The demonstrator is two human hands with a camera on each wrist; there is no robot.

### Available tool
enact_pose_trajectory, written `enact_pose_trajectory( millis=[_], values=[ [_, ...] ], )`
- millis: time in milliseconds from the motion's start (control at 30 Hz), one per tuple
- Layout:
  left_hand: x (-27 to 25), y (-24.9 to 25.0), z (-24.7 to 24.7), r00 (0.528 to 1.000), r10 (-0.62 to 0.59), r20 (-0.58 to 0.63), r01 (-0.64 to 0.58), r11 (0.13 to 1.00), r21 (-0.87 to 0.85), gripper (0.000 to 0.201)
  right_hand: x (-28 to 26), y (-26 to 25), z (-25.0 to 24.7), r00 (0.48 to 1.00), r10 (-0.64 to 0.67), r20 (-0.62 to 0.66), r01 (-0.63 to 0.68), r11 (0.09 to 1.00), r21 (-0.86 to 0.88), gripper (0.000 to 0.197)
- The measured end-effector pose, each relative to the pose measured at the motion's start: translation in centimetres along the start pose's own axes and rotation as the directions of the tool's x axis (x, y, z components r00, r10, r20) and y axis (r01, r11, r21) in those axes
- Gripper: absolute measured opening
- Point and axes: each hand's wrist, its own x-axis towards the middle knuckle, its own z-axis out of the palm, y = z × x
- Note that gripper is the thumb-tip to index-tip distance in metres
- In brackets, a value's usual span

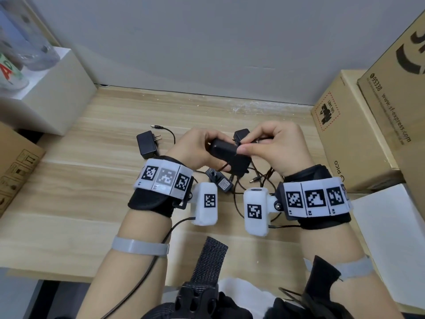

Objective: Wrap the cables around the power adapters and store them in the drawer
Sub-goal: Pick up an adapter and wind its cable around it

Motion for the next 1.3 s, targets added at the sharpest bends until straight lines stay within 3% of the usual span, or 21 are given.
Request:
enact_pose_trajectory(
  millis=[100, 233, 333, 400, 500, 567, 867, 1000, 1133, 1300],
  values=[
    [-0.3, -0.1, -0.1, 0.992, 0.011, 0.127, -0.002, 0.997, -0.074, 0.047, 0.3, 0.4, -0.1, 0.999, 0.000, -0.040, 0.001, 1.000, 0.028, 0.021],
    [-0.7, -0.3, -0.5, 0.979, 0.097, 0.181, -0.045, 0.961, -0.274, 0.050, 0.4, 1.3, 0.3, 0.999, 0.004, -0.050, 0.000, 0.998, 0.067, 0.018],
    [-0.8, -0.6, -0.3, 0.981, 0.171, 0.092, -0.098, 0.846, -0.525, 0.061, 0.5, 1.9, 0.8, 0.999, 0.046, 0.012, -0.046, 0.998, 0.051, 0.024],
    [-0.5, -0.7, -0.1, 0.992, 0.130, -0.008, -0.105, 0.764, -0.636, 0.070, 0.6, 2.4, 1.4, 0.988, 0.129, 0.083, -0.135, 0.989, 0.063, 0.028],
    [-0.1, -0.7, 0.6, 0.987, 0.028, -0.158, -0.130, 0.715, -0.687, 0.048, 0.3, 2.7, 2.6, 0.946, 0.205, 0.252, -0.212, 0.977, 0.002, 0.026],
    [0.1, -0.6, 1.1, 0.973, -0.036, -0.228, -0.133, 0.723, -0.678, 0.036, 0.1, 2.5, 3.0, 0.926, 0.227, 0.302, -0.215, 0.974, -0.071, 0.025],
    [0.2, -0.5, 1.3, 0.942, -0.107, -0.318, -0.120, 0.778, -0.617, 0.028, -0.3, 1.5, 3.0, 0.877, 0.298, 0.376, -0.253, 0.953, -0.165, 0.019],
    [0.6, -1.0, 0.8, 0.897, -0.081, -0.434, -0.111, 0.910, -0.399, 0.031, -0.8, 0.7, 2.8, 0.845, 0.279, 0.457, -0.177, 0.951, -0.253, 0.017],
    [1.0, -1.3, 0.5, 0.889, -0.011, -0.457, -0.071, 0.984, -0.161, 0.038, -0.9, 0.4, 2.7, 0.886, 0.226, 0.406, -0.130, 0.959, -0.250, 0.014],
    [1.6, -1.3, -0.1, 0.887, 0.081, -0.456, -0.034, 0.993, 0.111, 0.041, -0.9, 0.7, 2.9, 0.952, 0.151, 0.267, -0.082, 0.964, -0.252, 0.014]
  ],
)
